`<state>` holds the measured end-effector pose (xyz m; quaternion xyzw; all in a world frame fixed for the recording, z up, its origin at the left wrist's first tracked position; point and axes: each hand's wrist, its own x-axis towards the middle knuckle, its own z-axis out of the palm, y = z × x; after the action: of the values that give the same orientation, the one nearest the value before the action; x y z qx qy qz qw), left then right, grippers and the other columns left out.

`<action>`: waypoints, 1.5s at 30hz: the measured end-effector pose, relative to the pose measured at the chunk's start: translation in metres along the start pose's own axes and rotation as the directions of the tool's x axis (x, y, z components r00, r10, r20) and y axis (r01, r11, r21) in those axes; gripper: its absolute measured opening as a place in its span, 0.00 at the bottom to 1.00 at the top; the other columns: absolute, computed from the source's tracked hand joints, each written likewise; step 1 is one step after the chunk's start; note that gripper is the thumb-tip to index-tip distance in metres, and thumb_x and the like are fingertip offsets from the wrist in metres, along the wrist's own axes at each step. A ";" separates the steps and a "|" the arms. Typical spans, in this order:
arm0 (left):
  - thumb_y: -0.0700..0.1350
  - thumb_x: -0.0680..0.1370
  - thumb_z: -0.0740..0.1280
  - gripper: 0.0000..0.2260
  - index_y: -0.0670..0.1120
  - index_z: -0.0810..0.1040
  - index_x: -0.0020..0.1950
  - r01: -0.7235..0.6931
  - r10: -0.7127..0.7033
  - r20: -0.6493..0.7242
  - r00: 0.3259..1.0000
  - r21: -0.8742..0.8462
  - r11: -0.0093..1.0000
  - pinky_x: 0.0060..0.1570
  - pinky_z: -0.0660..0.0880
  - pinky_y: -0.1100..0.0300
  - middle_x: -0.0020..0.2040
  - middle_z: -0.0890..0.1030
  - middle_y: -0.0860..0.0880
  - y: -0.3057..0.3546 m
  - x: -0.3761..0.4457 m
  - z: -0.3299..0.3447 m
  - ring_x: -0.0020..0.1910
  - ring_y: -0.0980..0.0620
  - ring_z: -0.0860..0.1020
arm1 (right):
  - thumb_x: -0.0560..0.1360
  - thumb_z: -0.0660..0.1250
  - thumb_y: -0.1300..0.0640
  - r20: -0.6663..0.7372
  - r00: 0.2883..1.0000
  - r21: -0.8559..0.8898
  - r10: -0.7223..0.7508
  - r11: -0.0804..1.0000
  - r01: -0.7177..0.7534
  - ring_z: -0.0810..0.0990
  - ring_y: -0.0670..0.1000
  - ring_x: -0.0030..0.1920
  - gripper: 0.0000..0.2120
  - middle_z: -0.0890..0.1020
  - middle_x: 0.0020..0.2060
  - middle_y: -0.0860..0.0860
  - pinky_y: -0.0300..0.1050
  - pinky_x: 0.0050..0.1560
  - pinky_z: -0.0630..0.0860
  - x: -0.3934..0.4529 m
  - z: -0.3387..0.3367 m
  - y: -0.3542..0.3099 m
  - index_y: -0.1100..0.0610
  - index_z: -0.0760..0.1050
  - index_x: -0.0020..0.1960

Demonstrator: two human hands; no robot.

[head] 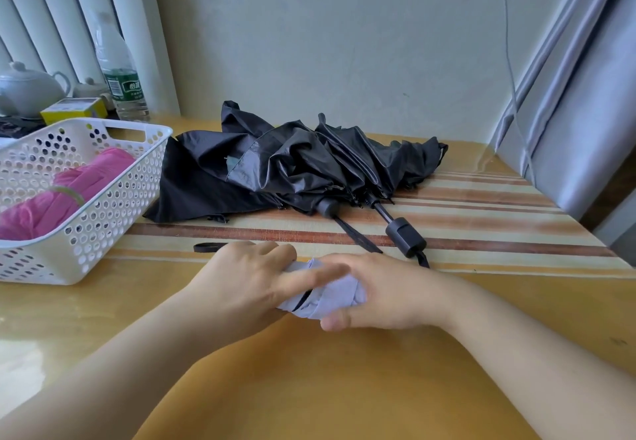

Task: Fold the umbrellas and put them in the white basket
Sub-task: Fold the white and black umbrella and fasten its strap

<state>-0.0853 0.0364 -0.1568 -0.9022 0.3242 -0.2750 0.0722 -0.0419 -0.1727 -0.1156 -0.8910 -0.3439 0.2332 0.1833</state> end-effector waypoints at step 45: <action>0.75 0.59 0.58 0.33 0.55 0.80 0.52 0.631 -0.222 0.660 0.717 -0.481 0.608 0.37 0.77 0.58 0.40 0.81 0.54 -0.047 0.027 -0.011 0.37 0.57 0.78 | 0.68 0.75 0.44 -0.304 0.940 0.313 -0.155 0.916 0.252 0.67 0.26 0.63 0.22 0.74 0.59 0.26 0.26 0.62 0.63 0.023 0.007 0.026 0.29 0.73 0.59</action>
<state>-0.0480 0.0569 -0.1210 -0.9531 0.1304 0.1190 -0.2457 -0.0170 -0.1740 -0.1405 -0.8270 -0.3603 0.1446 0.4066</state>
